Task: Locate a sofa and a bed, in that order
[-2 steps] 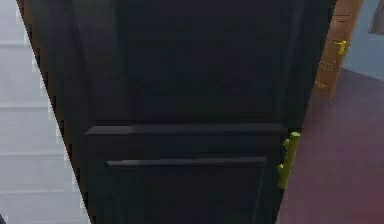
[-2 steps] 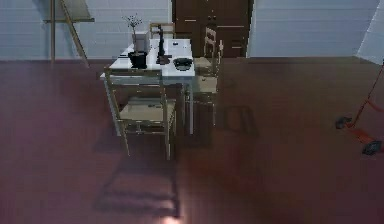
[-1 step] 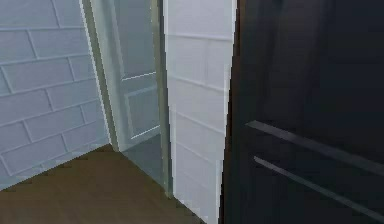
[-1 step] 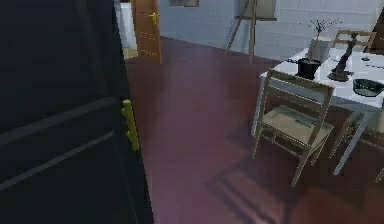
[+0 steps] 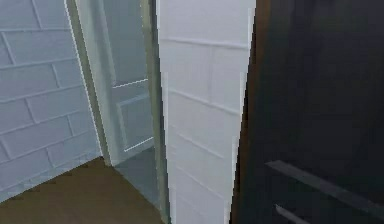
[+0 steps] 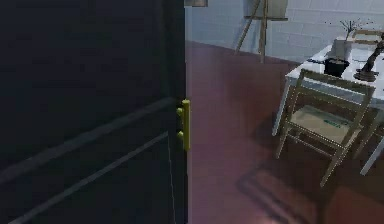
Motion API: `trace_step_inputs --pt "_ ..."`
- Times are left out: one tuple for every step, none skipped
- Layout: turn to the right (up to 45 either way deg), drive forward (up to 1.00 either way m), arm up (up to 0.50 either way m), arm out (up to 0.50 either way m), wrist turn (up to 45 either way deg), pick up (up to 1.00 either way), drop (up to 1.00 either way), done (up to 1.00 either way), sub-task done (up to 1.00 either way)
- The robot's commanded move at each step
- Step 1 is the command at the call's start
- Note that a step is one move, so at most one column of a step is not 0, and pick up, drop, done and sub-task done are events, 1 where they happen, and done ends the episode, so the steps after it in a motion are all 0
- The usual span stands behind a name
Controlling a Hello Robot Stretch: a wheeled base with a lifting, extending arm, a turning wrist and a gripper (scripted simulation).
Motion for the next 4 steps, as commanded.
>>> trace_step_inputs --pt "-42.0 0.0 0.0 0.0 0.0 0.0 0.0 0.0 0.0" --pt "0.0 0.5 0.0 0.0 0.0 0.0 0.0 0.0 0.0" --pt "-33.0 0.0 0.0 0.0 0.0 0.0 0.0 0.0 0.0" --pt "0.0 1.0 0.0 0.0 0.0 0.0 0.0 0.0 0.0"
